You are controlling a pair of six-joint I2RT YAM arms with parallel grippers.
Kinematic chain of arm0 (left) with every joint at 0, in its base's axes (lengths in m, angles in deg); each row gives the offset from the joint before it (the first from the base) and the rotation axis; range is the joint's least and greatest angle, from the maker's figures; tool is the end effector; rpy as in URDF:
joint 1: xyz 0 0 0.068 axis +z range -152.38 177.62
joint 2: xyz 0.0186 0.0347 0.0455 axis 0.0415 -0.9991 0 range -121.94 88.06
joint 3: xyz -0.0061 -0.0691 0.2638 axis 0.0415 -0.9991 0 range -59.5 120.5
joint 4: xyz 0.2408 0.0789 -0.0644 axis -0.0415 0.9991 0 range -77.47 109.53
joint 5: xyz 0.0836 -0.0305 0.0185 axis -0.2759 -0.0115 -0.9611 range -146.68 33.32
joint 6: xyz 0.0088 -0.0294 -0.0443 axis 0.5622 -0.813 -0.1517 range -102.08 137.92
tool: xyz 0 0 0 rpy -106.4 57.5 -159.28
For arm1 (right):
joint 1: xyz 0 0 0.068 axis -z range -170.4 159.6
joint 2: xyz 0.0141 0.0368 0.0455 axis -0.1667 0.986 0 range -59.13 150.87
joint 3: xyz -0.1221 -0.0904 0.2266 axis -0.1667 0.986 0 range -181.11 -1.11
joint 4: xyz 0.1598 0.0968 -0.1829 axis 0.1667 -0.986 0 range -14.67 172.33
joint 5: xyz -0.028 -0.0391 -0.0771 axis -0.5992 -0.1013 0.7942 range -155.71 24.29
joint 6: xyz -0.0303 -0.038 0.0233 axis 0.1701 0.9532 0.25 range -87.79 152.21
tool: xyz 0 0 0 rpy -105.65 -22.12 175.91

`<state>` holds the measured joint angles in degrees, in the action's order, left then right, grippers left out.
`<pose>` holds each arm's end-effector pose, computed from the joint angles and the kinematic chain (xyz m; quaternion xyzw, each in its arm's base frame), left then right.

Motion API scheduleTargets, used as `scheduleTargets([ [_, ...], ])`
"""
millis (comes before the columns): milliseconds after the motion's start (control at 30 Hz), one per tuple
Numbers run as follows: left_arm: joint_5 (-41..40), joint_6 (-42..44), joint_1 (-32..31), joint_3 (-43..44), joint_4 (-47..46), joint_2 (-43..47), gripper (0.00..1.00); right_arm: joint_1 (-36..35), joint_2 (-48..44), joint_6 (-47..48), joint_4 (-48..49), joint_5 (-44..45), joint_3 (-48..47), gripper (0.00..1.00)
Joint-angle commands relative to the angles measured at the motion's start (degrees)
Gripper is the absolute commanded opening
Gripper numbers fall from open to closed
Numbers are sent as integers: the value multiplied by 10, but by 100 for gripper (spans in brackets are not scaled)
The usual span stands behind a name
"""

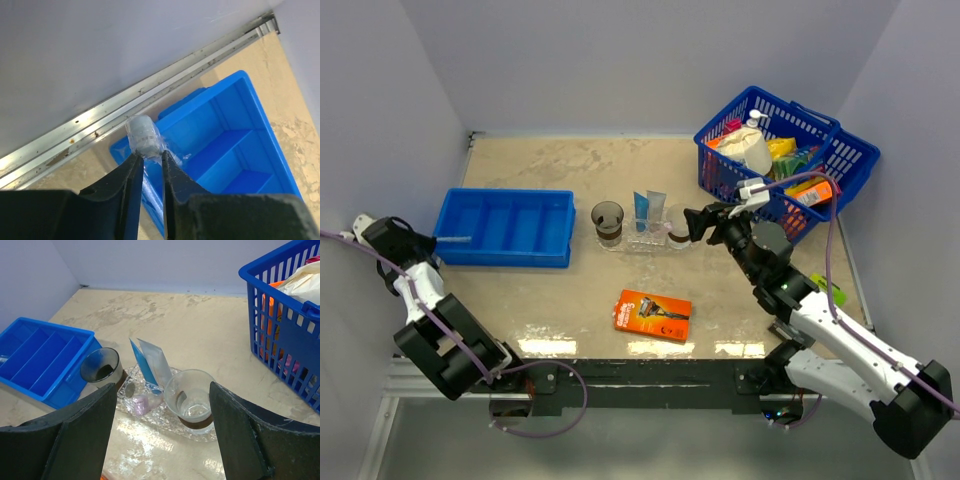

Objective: Prepare toiletry sets of a toothbrush and toothpaste on the tray

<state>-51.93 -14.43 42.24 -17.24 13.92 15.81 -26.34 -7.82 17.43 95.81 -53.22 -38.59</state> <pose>0.1979 0.1911 0.2375 -0.5264 0.6946 0.0163 0.4902 0.1793 0.1205 0.3186 -0.0539 0.7072 0.2304 0.6663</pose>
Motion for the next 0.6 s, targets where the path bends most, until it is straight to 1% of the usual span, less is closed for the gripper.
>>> scheduleTargets([
  [0, 25, 6, 3, -6, -42, 23, 20, 2, -9, 0, 5, 11, 0, 77],
  [100, 32, 6, 3, -7, -45, 29, 16, 3, -9, 0, 6, 12, 3, 77],
  [200, 34, 12, -5, -7, -47, 40, 15, 3, -9, 1, 6, 13, 5, 77],
  [300, 30, 20, -19, -6, -47, 53, 14, 3, -11, 1, 2, 14, 6, 77],
  [367, 29, 27, -30, -5, -47, 61, 11, 3, -15, 3, 0, 17, 6, 77],
  [567, 42, 50, -61, -3, -58, 83, 6, 2, -40, 4, -20, 21, 3, 77],
])
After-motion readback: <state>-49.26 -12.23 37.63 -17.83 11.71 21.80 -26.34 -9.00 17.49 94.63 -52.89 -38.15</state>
